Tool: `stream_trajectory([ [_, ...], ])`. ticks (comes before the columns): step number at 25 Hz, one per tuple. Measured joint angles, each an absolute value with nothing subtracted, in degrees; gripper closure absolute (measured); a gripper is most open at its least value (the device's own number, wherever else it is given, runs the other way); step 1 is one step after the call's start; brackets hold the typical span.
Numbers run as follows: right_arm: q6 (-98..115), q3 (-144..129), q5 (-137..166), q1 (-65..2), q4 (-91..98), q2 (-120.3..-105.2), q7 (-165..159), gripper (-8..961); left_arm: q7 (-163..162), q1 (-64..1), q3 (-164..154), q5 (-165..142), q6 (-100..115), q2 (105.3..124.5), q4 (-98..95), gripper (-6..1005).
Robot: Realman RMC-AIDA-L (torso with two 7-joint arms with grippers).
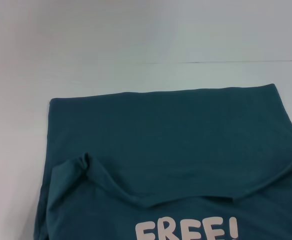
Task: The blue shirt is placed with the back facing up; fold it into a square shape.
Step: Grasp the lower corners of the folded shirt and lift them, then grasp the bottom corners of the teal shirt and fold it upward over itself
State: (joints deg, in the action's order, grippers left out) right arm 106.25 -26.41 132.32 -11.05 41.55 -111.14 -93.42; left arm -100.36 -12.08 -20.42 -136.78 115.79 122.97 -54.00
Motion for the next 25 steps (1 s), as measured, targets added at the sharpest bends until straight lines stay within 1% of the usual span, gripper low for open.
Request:
stream_trajectory([
  [6,106.0,-25.3,132.5,-12.2,41.6,-111.06,-93.8,943,-100.4,-13.4,-19.7,-137.0,115.4,122.57,-53.8,959],
  [10,104.0,-21.8,132.5,-14.9,41.2,-110.74,-94.2,943,-101.1,-18.2,-17.0,-136.7,113.4,121.29,-52.3,958],
  [16,97.5,-18.0,132.2,-20.8,40.8,-110.64,-97.5,943,-103.2,-28.4,-14.8,-136.7,103.9,117.57,-44.5,955],
  [18,94.8,-17.6,132.0,-22.9,40.8,-110.82,-98.7,943,-104.0,-30.9,-15.0,-136.7,100.5,116.85,-42.8,954],
  [21,90.5,-17.5,131.9,-26.6,40.4,-111.15,-99.9,944,-105.9,-35.0,-15.2,-136.7,94.5,116.16,-40.9,953],
  [25,84.0,-17.5,131.9,-31.2,38.1,-111.08,-101.3,944,-108.5,-38.7,-16.0,-136.7,84.7,116.19,-39.8,951],
])
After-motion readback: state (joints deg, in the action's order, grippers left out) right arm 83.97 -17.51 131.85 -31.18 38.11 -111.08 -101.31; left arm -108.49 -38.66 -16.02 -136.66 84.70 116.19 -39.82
